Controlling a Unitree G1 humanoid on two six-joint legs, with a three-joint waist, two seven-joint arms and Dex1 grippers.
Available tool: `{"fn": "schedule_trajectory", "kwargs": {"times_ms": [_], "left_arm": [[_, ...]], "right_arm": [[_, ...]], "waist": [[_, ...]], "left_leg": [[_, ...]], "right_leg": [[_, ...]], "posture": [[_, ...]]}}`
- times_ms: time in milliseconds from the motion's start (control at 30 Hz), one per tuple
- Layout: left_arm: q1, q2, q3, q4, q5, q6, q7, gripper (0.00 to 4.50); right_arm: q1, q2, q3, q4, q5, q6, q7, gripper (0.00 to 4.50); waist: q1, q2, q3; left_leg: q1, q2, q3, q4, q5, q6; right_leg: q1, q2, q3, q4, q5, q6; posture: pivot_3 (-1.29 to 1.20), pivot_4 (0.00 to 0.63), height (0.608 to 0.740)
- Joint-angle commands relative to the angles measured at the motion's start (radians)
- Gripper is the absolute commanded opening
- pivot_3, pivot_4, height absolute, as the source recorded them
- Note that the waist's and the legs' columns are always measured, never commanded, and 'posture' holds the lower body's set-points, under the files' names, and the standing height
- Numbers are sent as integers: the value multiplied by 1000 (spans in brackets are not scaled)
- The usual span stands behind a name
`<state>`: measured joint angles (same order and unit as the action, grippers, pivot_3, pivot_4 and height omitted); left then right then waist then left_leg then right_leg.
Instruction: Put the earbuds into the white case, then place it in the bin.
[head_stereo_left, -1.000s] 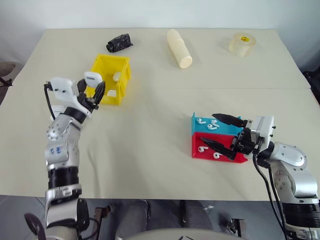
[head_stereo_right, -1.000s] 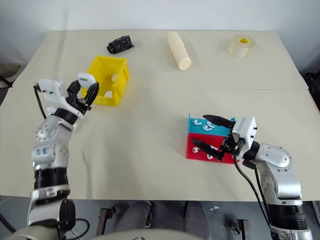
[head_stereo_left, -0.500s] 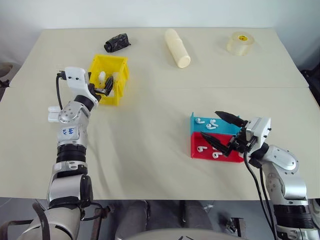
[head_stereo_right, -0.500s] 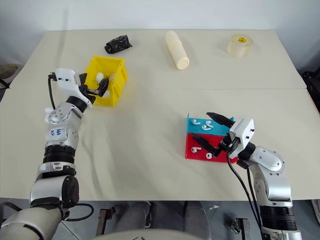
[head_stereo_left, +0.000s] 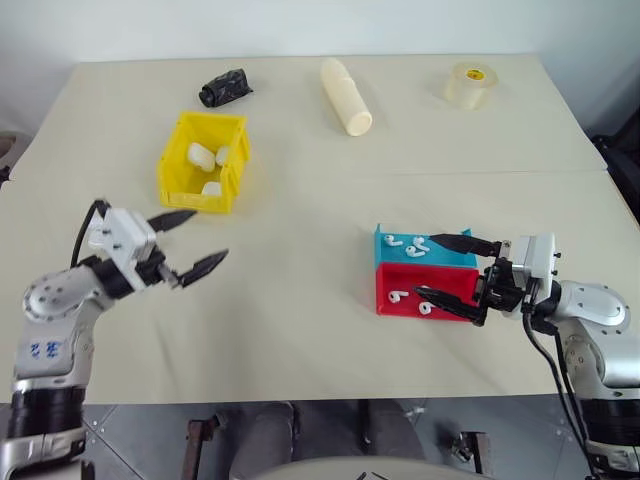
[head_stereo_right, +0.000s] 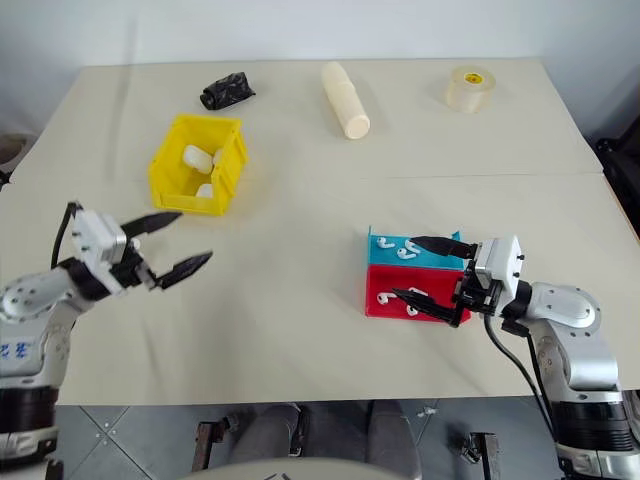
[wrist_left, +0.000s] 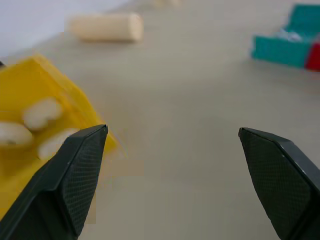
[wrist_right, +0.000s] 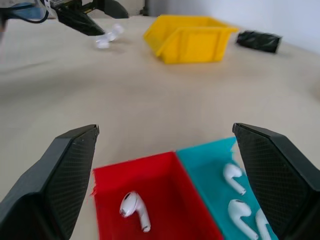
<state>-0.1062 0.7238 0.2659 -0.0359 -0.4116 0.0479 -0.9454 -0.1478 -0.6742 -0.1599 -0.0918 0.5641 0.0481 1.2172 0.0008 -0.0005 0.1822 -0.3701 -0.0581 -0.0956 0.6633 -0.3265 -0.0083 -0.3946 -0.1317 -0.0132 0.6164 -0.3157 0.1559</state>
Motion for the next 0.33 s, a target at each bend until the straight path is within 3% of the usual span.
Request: {"fn": "schedule_trajectory", "kwargs": {"times_ms": [33,333], "left_arm": [[32,20,13,-64,-9,-44,-47,4464],[51,-19,-50,-142,18,-28,-21,4464]], "right_arm": [[-24,-22,1,15,14,-13,65,4500],[3,-30,-20,47,-34,-73,106,4500]], "waist": [[9,0,0],[20,0,0]], "left_leg": [[0,0,0,0,0,0],[-1,-1,0,0,-2,0]], "right_leg": [[0,0,0,0,0,0],[0,0,0,-3,0,0]], "posture": [[0,150,740],[0,150,740]]}}
